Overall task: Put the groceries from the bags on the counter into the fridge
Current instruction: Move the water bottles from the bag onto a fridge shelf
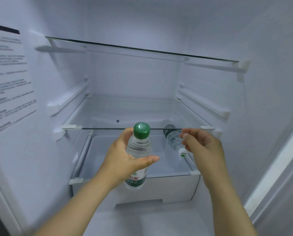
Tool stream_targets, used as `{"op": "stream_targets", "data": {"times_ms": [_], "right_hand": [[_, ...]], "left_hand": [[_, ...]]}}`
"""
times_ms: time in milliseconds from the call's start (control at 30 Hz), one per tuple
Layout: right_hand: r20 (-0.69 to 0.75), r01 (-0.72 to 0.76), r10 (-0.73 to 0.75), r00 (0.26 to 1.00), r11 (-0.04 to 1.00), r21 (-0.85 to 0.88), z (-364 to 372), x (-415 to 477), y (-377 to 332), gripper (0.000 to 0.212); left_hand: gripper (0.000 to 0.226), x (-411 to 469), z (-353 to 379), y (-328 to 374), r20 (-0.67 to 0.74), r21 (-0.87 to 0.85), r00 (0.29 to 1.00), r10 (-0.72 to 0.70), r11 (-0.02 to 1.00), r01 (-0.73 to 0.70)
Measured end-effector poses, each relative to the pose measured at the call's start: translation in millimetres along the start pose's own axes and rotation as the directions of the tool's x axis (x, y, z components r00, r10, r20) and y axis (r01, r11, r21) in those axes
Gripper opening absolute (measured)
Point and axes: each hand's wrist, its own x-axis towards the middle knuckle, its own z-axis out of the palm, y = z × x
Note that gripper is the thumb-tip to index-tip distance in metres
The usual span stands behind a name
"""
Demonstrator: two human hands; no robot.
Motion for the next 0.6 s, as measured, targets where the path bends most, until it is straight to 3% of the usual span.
{"op": "stream_targets", "data": {"times_ms": [133,267,367,600], "right_hand": [[0.249,0.161,-0.143,0.958,0.985,-0.054,12.0,-17.3,-49.2,0.013],[0.445,0.362,-0.199,0.873,0.875,-0.320,34.9,-18.9,-71.4,0.032],[0.489,0.425,-0.190,0.851,0.798,-0.428,43.0,-11.1,-77.1,0.025],[0.458,0.393,-0.214,0.863,0.853,-0.343,27.2,-4.8,-65.7,0.011]], "left_hand": [[0.061,-4.6,1.3,-21.7,-0.006,0.080,1.000,-0.029,0.996,0.030],[0.061,-4.2,6.5,-28.5,0.005,0.098,0.999,-0.046,0.994,0.046],[0.061,-2.8,5.3,-27.8,0.022,0.088,0.999,-0.050,0.995,0.048],[0.058,-10.4,5.5,-40.8,0.102,0.069,0.994,-0.037,0.997,0.030]]}}
